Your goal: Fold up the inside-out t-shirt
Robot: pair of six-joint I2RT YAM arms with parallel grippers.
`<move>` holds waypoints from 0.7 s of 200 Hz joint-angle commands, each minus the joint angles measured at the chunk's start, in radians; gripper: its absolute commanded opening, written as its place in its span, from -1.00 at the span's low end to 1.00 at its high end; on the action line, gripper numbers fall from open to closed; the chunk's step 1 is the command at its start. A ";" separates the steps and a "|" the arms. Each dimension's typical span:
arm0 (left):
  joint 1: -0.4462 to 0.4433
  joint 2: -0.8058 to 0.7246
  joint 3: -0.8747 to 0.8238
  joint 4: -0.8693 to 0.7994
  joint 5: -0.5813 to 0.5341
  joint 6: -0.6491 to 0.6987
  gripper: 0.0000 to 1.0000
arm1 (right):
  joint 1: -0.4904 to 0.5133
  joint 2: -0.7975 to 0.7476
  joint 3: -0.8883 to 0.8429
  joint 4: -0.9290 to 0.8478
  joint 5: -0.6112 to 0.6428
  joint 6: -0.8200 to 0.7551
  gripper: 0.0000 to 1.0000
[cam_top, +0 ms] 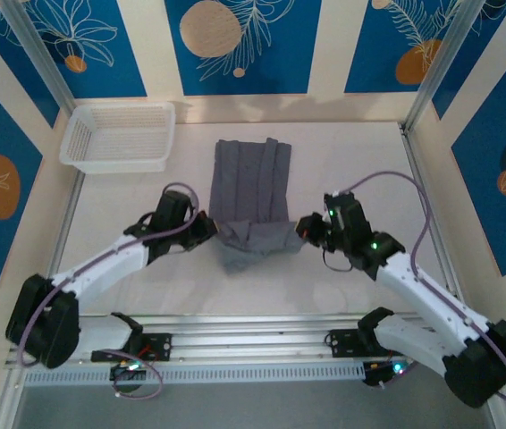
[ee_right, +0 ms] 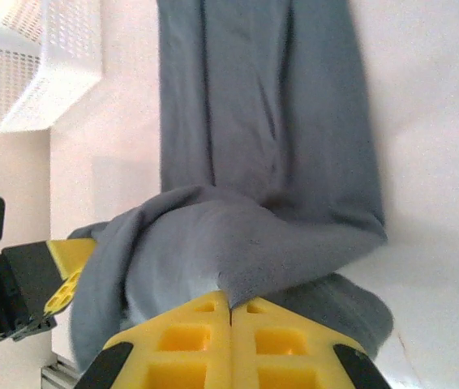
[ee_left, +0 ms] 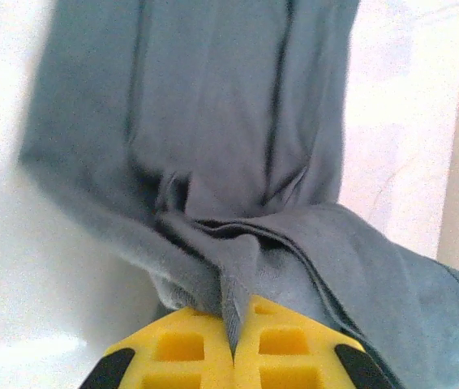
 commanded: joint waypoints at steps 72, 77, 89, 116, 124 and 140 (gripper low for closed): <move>0.156 0.541 0.518 0.117 0.135 0.100 -1.00 | -0.190 0.564 0.500 0.181 -0.194 -0.192 -1.00; 0.161 0.562 0.531 0.122 0.134 0.101 -1.00 | -0.200 0.598 0.524 0.183 -0.214 -0.188 -1.00; 0.173 0.610 0.560 0.121 0.127 0.099 -1.00 | -0.220 0.678 0.583 0.183 -0.249 -0.189 -1.00; 0.198 0.684 0.588 0.136 0.101 0.104 -1.00 | -0.245 0.839 0.726 0.156 -0.264 -0.225 -1.00; 0.205 0.699 0.586 0.140 0.089 0.107 -1.00 | -0.251 0.884 0.770 0.140 -0.268 -0.234 -1.00; 0.218 0.730 0.584 0.156 0.081 0.102 -1.00 | -0.259 0.967 0.849 0.123 -0.274 -0.254 -1.00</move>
